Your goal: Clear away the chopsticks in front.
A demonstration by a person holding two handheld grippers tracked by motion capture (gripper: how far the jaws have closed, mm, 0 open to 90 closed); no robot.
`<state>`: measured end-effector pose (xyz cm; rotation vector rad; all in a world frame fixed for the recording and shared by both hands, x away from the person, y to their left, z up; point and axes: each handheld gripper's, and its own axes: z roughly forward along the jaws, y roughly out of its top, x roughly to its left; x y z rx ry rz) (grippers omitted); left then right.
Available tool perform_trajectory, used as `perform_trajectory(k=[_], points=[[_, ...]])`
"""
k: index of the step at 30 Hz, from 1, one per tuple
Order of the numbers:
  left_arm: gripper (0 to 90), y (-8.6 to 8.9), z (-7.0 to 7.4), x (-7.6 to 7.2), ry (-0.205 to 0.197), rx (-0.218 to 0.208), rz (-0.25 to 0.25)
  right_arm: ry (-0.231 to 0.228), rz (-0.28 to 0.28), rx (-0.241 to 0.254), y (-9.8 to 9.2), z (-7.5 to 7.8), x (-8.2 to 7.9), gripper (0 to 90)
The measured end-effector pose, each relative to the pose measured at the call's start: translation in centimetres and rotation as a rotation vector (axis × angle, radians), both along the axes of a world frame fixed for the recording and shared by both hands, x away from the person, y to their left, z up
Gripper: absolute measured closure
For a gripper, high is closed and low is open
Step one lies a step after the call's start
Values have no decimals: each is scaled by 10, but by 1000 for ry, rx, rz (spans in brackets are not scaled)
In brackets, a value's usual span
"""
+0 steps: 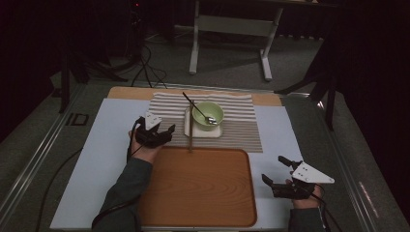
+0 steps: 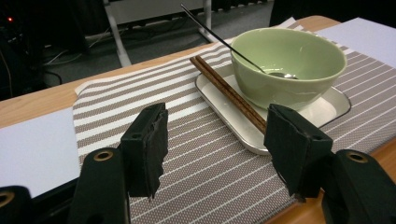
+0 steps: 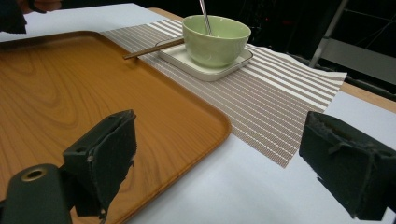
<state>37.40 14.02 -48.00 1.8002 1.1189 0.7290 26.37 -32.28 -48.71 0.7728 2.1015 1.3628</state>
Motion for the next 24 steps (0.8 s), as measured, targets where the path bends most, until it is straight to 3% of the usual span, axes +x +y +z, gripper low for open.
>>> perform_trajectory(k=[7, 24], points=[[424, -11, -6, 9, 18, -16, -1, 0, 1, 3, 0, 0, 0, 107], [442, -45, -27, 30, 79, 3, -2, 0, 8, 9, 0, 0, 0, 107]])
